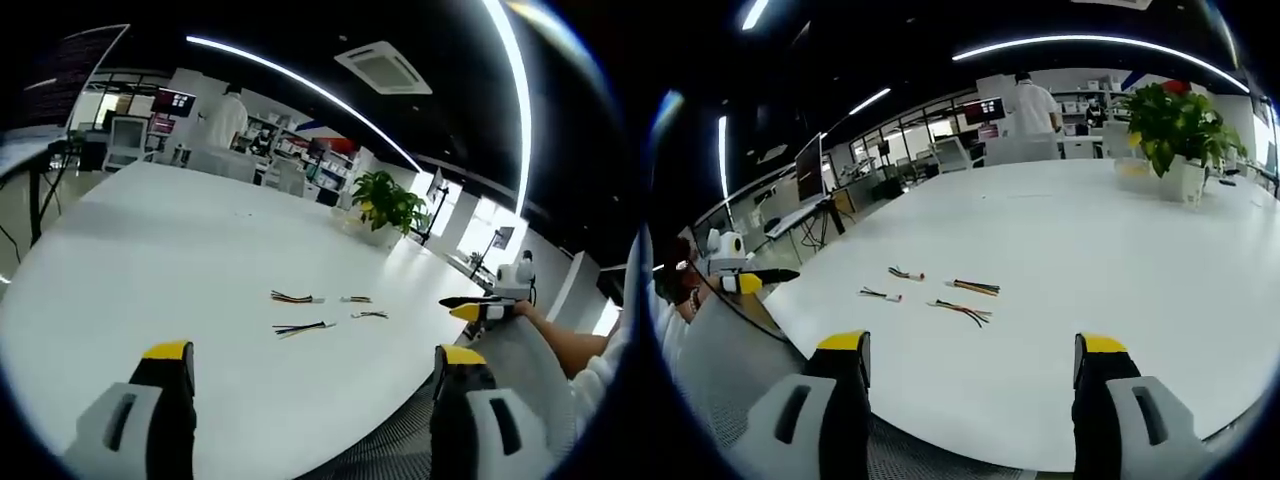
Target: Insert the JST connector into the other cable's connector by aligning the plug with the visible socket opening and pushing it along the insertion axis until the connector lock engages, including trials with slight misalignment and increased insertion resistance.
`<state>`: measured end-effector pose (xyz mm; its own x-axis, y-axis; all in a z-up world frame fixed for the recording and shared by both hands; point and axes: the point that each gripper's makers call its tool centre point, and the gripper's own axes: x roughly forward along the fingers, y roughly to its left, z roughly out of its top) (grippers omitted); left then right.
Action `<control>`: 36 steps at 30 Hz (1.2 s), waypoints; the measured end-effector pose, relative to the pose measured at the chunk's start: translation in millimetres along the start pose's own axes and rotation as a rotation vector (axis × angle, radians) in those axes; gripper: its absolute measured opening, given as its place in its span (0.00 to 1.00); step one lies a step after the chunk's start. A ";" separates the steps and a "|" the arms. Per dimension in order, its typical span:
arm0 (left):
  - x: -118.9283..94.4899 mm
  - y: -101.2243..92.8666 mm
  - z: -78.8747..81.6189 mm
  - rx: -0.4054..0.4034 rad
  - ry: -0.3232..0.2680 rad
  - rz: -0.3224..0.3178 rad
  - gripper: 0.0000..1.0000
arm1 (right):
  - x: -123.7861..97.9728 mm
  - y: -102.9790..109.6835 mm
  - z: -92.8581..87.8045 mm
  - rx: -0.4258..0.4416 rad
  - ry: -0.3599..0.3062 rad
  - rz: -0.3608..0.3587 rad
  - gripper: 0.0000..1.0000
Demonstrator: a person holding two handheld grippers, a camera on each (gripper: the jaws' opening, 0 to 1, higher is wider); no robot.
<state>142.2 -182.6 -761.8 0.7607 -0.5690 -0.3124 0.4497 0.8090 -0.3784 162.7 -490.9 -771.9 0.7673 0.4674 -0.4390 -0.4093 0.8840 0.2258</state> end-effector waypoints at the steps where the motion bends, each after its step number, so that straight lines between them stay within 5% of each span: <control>1: 0.1 -0.3 0.1 -0.001 -0.001 -0.001 0.98 | 0.2 0.1 -0.2 -0.006 0.002 0.002 0.82; 10: 0.7 0.3 -3.4 0.003 0.021 0.009 0.99 | 2.6 8.5 -3.0 -0.032 0.024 0.049 0.82; 23: -3.3 7.1 2.5 -0.029 -0.022 0.035 0.99 | 3.1 12.4 -6.8 -0.039 0.043 0.065 0.82; 36: 1.4 -0.3 -6.0 0.008 0.039 -0.001 0.98 | 1.5 9.9 -4.2 -0.019 0.020 0.053 0.82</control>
<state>140.3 -184.4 -767.3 0.7418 -0.5747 -0.3457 0.4543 0.8097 -0.3714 157.7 -481.5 -774.0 0.7345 0.5132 -0.4440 -0.4588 0.8576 0.2324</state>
